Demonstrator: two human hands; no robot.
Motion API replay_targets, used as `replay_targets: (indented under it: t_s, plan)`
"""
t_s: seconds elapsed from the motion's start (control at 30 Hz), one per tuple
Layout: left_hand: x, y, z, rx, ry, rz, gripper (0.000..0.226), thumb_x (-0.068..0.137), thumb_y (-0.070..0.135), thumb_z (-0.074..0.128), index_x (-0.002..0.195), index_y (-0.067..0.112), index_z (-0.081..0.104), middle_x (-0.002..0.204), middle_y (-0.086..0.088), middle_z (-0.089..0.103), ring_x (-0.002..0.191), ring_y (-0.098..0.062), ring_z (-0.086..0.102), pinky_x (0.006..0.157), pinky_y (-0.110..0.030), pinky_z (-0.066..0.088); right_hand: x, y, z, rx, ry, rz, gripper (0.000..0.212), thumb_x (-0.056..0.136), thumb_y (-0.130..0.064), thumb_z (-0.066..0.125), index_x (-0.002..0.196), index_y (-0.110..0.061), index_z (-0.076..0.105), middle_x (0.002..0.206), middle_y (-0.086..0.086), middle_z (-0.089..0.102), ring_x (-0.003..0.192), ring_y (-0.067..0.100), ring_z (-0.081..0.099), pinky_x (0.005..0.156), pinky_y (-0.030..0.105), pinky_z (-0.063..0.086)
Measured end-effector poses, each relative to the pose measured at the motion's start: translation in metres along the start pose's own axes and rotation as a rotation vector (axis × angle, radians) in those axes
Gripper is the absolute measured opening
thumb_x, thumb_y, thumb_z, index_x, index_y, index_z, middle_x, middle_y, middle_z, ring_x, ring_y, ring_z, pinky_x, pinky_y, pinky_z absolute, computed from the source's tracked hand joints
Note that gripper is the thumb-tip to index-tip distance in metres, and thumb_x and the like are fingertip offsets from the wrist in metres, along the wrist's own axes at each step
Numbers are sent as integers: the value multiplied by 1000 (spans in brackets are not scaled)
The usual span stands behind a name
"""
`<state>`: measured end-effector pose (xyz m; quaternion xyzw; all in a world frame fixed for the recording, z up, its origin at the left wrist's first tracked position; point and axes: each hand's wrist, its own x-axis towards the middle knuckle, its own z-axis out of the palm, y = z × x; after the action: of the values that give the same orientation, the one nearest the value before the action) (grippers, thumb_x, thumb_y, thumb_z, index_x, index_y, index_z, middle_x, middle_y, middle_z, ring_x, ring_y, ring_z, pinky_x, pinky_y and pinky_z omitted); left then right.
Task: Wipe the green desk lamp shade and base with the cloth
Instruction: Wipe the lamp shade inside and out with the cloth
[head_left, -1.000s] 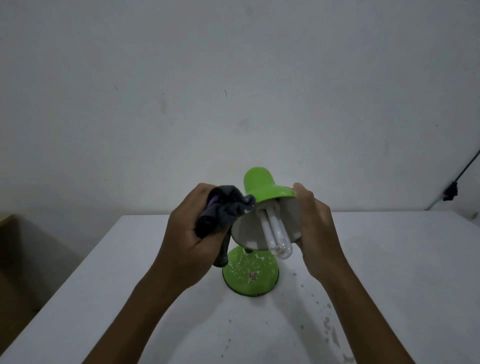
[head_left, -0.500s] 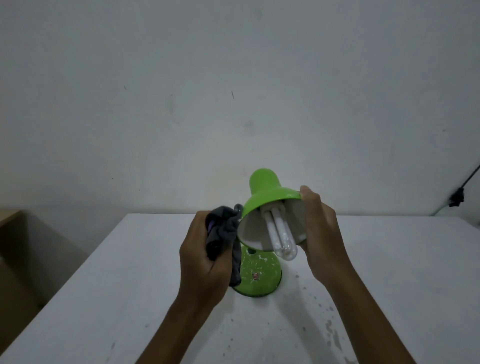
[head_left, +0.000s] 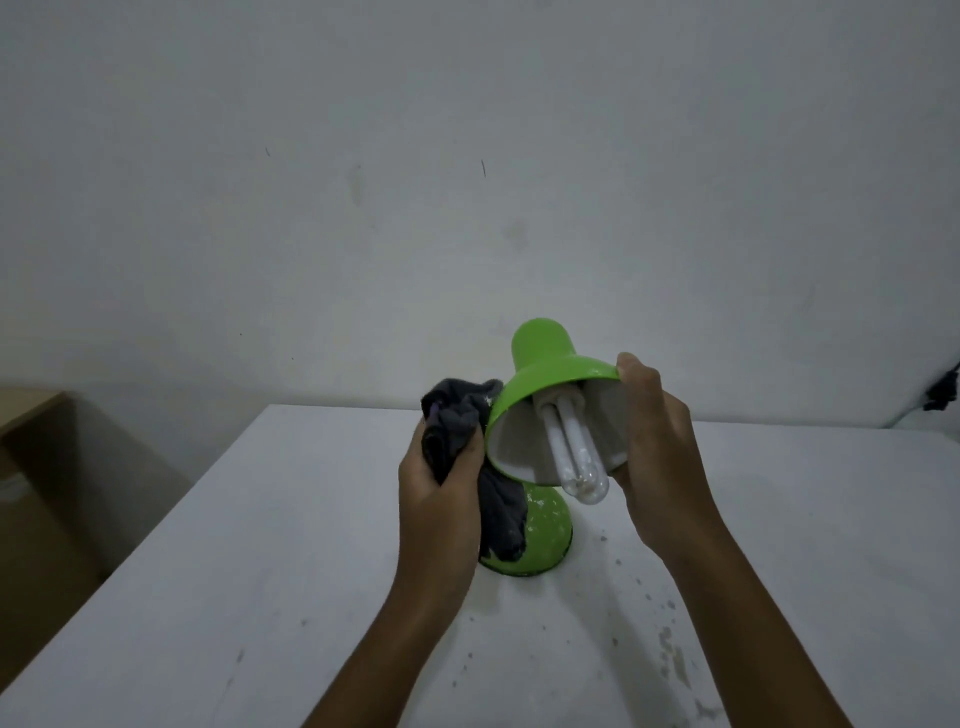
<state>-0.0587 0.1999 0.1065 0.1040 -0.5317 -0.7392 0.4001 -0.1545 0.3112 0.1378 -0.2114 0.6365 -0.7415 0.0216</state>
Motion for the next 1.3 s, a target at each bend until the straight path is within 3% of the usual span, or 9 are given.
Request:
replay_targets:
  t_s: [0.1,0.17,0.23,0.3,0.4,0.6,0.77,1.07,1.3]
  plan:
    - [3,6,-2,142,-111,311,28,90,4,59,118,10,60,113,-4,69,95,-16,69,77,-26,56,2,0,0,22,-7,18,71,72,-69,51,82,0,39,83,3,36,81,20,36,72,41,32]
    - [9,6,-10,291,-202,541,38,85,-14,57,117,6,61,118,-11,64,88,-26,67,65,-42,59,2,1,-1,36,-5,30,69,72,-69,51,81,-1,40,83,2,37,81,20,36,73,41,32]
    - [16,-1,-21,526,-230,799,53,76,-27,59,117,6,65,121,-13,59,106,-30,63,77,-45,57,2,4,-2,42,-6,39,67,72,-68,51,80,-3,42,84,2,39,82,19,39,74,41,33]
    - [22,-9,-36,664,-210,954,51,75,-22,62,116,8,67,120,-10,61,114,-22,60,90,-33,52,2,5,-3,41,-9,40,65,72,-67,51,80,-3,43,84,2,40,82,20,40,74,41,34]
    - [31,-13,-61,796,-232,1059,30,84,-7,62,106,12,70,117,-4,63,106,-19,62,84,-32,53,4,5,-5,53,-23,53,67,72,-67,52,83,-2,46,86,1,42,84,19,41,75,41,34]
    - [38,18,-49,716,-39,1167,36,79,-17,62,102,11,65,114,-9,63,107,-20,63,90,-30,49,5,2,-1,44,-47,35,74,73,-69,52,87,4,46,88,1,42,85,19,40,75,42,34]
    - [37,19,-34,824,-318,1241,20,96,7,60,113,10,71,121,-10,63,111,-25,62,95,-34,49,6,2,0,31,-39,54,73,73,-71,53,86,1,46,88,2,42,85,21,42,74,43,35]
    - [39,-23,-76,972,-413,1174,18,99,13,55,115,11,64,124,-5,56,111,-25,57,99,-31,46,6,3,-2,54,-22,57,65,73,-66,53,81,-2,49,90,1,39,86,19,38,73,43,32]
    - [38,-10,-48,734,-210,1123,16,98,10,51,111,10,61,119,-6,56,111,-22,58,95,-34,48,4,3,0,43,24,64,67,70,-67,52,82,-2,45,87,1,38,83,19,37,73,42,32]
